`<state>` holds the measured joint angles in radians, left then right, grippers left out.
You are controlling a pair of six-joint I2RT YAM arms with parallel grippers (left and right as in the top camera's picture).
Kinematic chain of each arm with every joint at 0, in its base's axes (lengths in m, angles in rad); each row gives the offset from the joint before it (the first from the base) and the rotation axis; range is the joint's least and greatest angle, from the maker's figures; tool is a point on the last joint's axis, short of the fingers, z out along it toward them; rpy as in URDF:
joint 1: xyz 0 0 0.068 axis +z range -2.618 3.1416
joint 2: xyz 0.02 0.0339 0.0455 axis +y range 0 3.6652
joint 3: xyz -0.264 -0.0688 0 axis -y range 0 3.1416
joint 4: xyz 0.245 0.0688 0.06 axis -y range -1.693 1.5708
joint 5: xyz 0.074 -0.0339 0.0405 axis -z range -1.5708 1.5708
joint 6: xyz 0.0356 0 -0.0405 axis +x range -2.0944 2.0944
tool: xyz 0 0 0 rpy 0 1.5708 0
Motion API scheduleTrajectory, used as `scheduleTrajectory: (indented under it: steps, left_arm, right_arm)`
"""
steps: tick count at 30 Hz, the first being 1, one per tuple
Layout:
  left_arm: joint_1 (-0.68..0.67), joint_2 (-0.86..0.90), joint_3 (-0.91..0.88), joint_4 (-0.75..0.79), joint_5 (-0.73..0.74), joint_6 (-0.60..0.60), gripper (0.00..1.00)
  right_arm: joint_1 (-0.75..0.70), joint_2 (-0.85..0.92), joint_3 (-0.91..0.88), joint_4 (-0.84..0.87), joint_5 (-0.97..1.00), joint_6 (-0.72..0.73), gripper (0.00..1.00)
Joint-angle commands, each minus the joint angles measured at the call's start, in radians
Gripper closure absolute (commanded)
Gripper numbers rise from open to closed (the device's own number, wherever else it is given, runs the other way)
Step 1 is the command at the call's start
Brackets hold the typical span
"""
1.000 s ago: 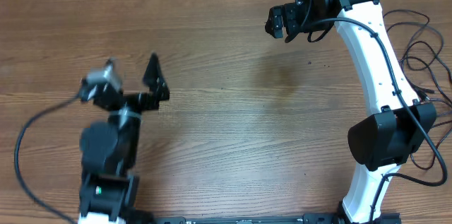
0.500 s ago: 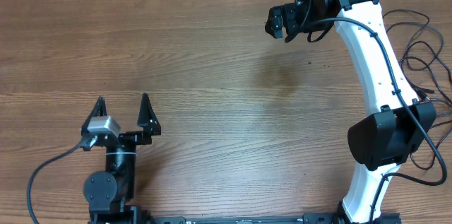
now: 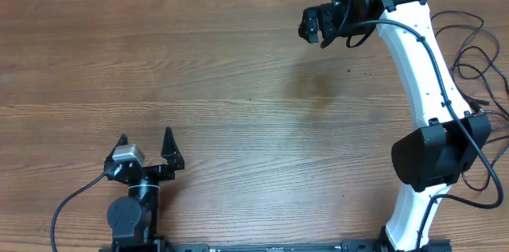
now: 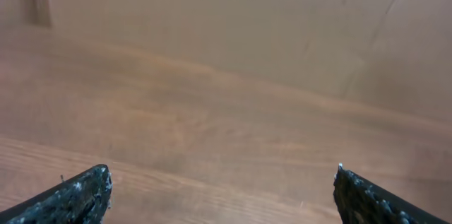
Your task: Untangle cables
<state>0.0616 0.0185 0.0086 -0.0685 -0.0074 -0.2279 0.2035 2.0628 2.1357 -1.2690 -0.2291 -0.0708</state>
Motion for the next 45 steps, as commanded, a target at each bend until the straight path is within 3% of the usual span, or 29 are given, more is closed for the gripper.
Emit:
scheduleTrajectory:
  steps: [1, 7, 45]
  left_arm:
    - [0.01, -0.015, -0.004, -0.011, 0.011, 0.035, 0.0]
    - [0.009, -0.015, -0.003, -0.014, 0.017, 0.113, 0.0]
    - [-0.003, -0.014, -0.003, -0.01, 0.023, 0.09, 0.0]
  right_arm:
    - [-0.002, 0.009, 0.024, 0.005, -0.005, 0.004, 0.0]
    - [-0.002, 0.009, 0.024, 0.005, -0.005, 0.004, 0.0]
    - [-0.002, 0.009, 0.024, 0.005, -0.005, 0.004, 0.0]
